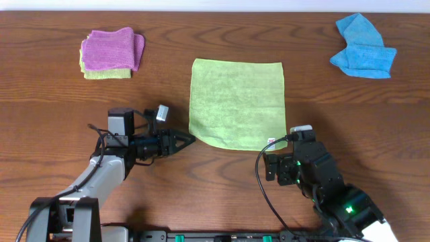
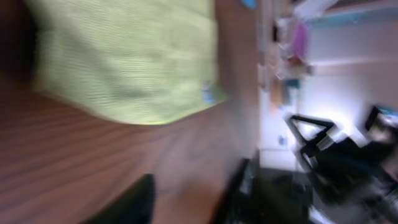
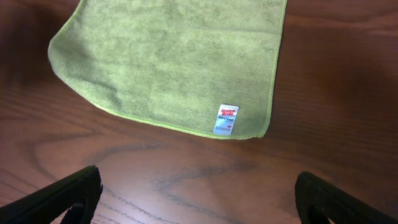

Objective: Fold the cloth

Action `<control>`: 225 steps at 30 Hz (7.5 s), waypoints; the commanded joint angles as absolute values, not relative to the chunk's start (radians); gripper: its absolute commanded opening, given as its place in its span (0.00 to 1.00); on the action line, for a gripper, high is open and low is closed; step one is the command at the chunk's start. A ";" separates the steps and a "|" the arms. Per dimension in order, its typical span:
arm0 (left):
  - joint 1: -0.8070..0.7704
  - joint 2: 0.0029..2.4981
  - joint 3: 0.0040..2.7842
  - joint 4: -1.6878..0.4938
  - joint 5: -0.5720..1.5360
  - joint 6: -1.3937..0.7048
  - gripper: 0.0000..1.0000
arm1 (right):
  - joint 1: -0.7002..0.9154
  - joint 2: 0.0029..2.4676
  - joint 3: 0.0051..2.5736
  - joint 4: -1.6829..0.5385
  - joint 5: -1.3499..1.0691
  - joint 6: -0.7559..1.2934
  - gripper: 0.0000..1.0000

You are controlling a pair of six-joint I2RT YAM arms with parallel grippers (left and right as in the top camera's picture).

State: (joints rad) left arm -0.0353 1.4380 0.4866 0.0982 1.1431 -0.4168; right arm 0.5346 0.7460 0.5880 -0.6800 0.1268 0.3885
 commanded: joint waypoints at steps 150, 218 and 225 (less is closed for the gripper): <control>-0.058 1.536 0.607 0.098 1.064 -0.651 0.95 | 0.262 0.698 0.620 -0.465 -0.200 0.452 0.99; -0.634 0.657 0.490 -0.281 -0.377 -0.369 0.95 | 0.545 0.287 0.540 -0.797 0.766 0.599 0.99; -0.565 0.997 0.484 0.147 -0.407 -0.270 0.95 | 0.513 0.431 0.444 -0.439 0.853 0.369 0.99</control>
